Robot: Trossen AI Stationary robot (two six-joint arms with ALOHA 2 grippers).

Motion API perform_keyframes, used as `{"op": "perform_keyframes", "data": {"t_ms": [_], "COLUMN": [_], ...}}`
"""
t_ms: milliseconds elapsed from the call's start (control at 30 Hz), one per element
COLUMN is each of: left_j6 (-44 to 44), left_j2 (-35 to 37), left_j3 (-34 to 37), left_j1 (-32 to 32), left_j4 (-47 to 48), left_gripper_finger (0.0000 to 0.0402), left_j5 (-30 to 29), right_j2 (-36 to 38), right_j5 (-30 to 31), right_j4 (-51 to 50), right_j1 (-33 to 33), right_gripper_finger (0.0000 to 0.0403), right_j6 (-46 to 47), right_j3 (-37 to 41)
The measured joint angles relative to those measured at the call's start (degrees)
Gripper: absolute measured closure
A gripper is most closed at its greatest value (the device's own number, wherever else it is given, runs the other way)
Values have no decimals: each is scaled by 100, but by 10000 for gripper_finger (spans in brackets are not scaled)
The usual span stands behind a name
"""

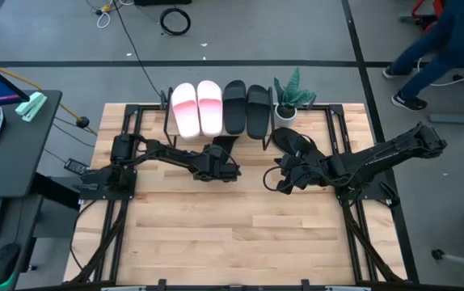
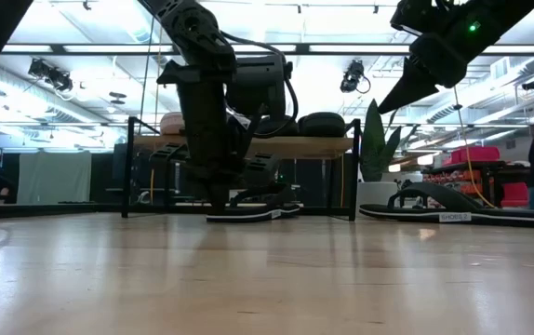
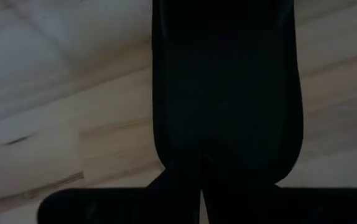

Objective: Pick and place slides into the shelf
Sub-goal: Put the left black slipper under the shelf, then put the black slipper under the shelf

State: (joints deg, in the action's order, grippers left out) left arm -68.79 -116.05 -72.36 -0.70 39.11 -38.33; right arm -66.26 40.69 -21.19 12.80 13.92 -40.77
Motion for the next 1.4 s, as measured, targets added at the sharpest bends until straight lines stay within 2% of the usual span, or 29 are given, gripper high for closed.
{"op": "perform_keyframes", "data": {"t_ms": [133, 300, 400, 567, 667, 833, 933, 1133, 1267, 1400], "left_j6": [243, 496, 920, 2197, 3025, 4177, 4400, 4762, 5095, 4693], "left_j2": [-12, 44, 84, 98, 99, 98, 98, 101, 593, 961], "left_j3": [-220, -1019, -1645, -2831, -3373, -4268, -4848, -6212, -5965, -5937], "left_j1": [168, 454, 713, 1117, 1309, 1397, 1380, 1356, 1356, 1365], "left_j4": [255, 1171, 1714, 2077, 2103, 2401, 2841, 3721, 3338, 3553], "left_gripper_finger": [391, 388, 396, 393, 387, 390, 396, 383, 371, 369], "left_j5": [-35, -163, -271, -457, -469, -459, -476, -475, -487, -544], "right_j2": [0, 0, 0, -2, -2, -2, -2, -2, -2, 0], "right_j5": [0, -1, -4, -143, -501, -743, -1259, -1325, -1324, -1525], "right_j4": [0, -422, -1220, -2661, -3142, -3441, -3565, -3935, -3882, -3670], "right_j1": [0, 83, 209, 440, 530, 531, 440, -94, -657, -1282], "right_gripper_finger": [397, 394, 391, 383, 372, 341, 319, 286, 271, 265], "right_j6": [3, 525, 1210, 3053, 3406, 3153, 2727, 2331, 1890, 1457], "right_j3": [0, 0, 0, 0, 0, 0, 0, 0, 0, 42]}}
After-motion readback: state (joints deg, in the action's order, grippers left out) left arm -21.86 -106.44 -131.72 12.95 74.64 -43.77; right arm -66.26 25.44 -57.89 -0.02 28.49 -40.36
